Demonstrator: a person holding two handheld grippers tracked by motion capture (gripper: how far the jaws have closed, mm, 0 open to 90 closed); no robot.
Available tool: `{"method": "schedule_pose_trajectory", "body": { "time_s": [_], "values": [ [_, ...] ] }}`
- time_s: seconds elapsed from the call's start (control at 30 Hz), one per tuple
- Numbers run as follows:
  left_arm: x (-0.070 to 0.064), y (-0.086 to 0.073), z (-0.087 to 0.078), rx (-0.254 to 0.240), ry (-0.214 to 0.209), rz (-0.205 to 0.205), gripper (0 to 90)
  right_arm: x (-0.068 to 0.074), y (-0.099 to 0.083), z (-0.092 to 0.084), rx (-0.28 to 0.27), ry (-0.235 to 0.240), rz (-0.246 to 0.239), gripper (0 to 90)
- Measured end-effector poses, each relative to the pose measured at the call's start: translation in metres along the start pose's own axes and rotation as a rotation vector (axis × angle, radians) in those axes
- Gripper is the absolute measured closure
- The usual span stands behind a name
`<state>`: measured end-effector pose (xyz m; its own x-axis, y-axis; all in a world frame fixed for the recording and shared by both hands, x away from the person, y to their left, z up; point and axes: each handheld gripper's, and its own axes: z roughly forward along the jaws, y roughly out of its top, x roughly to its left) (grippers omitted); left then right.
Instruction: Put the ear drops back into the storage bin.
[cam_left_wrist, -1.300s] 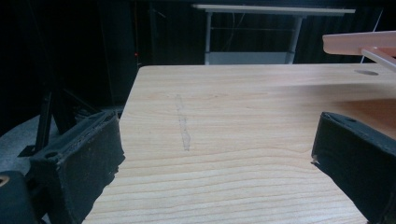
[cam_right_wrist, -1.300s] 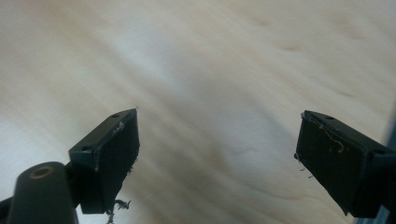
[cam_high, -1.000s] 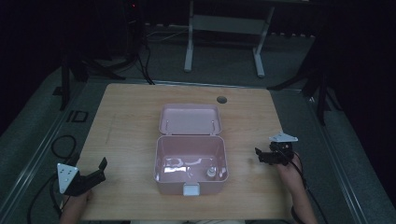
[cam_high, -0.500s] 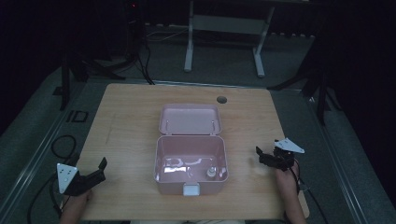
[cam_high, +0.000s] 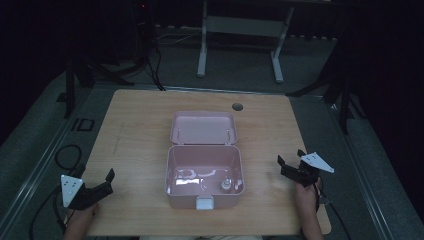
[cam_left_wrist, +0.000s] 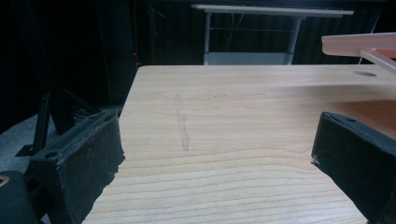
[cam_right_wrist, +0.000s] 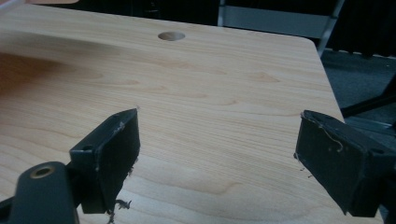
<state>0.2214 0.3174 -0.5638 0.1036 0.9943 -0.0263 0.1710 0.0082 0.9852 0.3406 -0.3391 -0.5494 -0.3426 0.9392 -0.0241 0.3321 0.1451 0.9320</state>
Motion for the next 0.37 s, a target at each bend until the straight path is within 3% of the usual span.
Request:
{"method": "schedule_pose_trajectory", "body": {
  "time_s": [0.1,0.37],
  "values": [
    [-0.0001,0.0,0.0,-0.001,0.0,0.001,2.0,-0.0006,-0.0014,0.0007,0.008,0.026,0.018,13.7],
    [-0.0001,-0.0001,-0.0001,-0.002,-0.001,0.0,1.9,0.0009,-0.0013,0.002,0.017,0.022,0.002,13.7]
  ]
}}
